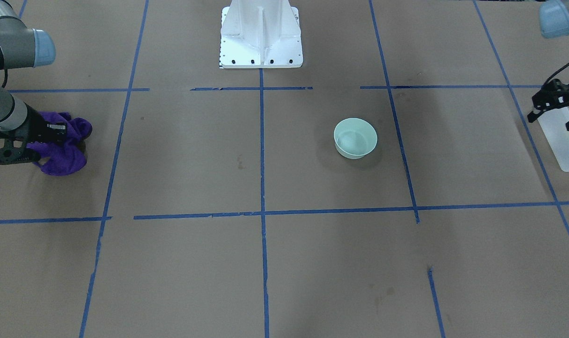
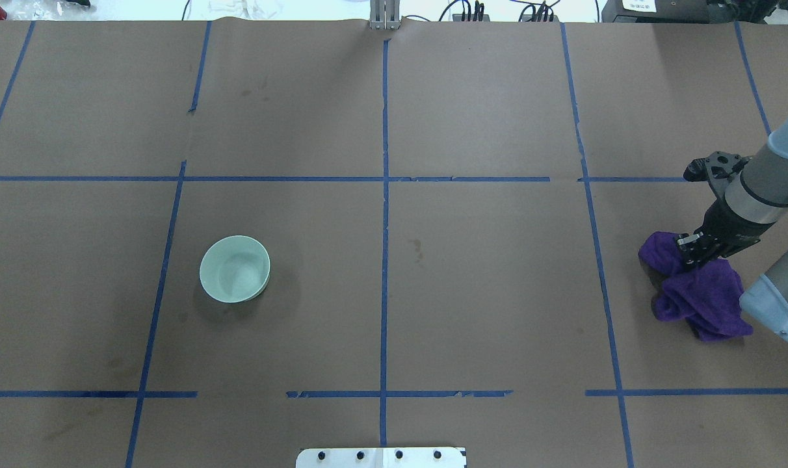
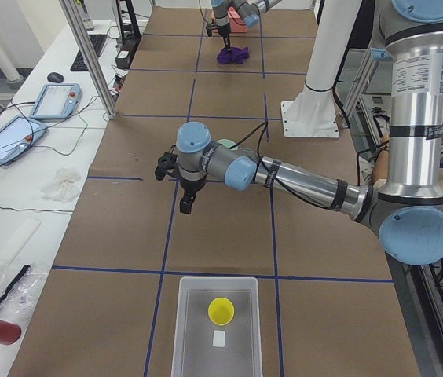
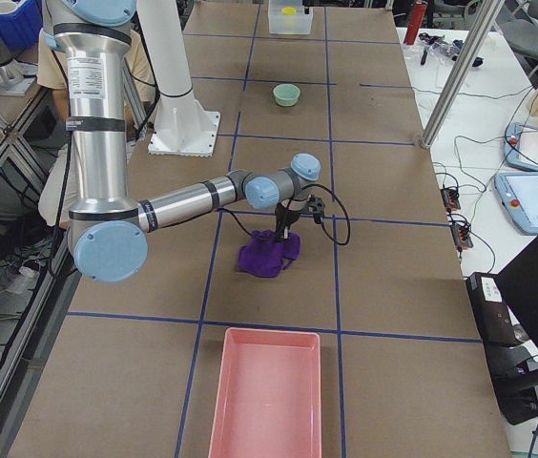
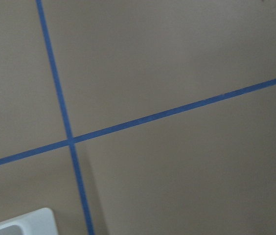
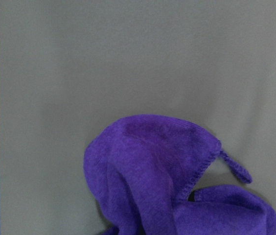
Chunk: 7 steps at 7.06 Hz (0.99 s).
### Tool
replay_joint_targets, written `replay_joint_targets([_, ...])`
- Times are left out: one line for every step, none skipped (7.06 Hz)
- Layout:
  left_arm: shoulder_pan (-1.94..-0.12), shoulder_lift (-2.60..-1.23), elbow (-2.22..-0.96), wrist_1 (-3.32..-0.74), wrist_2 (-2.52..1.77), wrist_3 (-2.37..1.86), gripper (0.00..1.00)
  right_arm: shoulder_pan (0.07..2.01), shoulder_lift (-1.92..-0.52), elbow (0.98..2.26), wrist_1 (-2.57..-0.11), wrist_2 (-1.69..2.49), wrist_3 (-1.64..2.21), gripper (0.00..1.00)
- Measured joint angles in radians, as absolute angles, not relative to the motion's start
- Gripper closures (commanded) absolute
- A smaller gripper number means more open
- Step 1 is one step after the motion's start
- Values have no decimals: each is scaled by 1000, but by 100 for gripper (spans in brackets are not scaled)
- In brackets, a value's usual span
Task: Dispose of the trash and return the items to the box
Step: 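Grasp the purple cloth with the right gripper while the left arm reaches toward the bowl, then lift the cloth into the pink bin while the left gripper lowers to the green bowl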
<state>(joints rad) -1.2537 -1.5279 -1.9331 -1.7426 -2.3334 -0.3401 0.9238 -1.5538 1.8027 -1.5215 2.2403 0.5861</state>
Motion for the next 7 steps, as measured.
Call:
replay_joint_targets([-1179,-1530,-1965,-1762,-2312,-461,5,955,-1559,1816,-1525,2241,584,100])
replay_joint_targets([-1102,-1533,-1980,-1804,-2297,-593,1,1007,-1578,1861,-1531,2247,580,100])
replay_joint_targets([-1016,-1548,-1983,-1847,-2274,-730,1,1071,-1614,1931,-1535,2252,578,100])
replay_joint_targets([-923,-1586,-1974,-1876,-2236,-870,2,1158,-1654,2011,-1536,2253,575,100])
replay_joint_targets([-849,-1642,-1944,-1887,-2202,-978,2,1259,-1683,2061,-1538,2266,544,100])
replay_joint_targets([-794,-1712,-1890,-1891,-2171,-1056,2,1382,-1698,2076,-1562,2297,442,100])
replay_joint_targets([-757,-1758,-1844,-1892,-2144,-1097,3,1508,-1704,2077,-1631,2319,285,100])
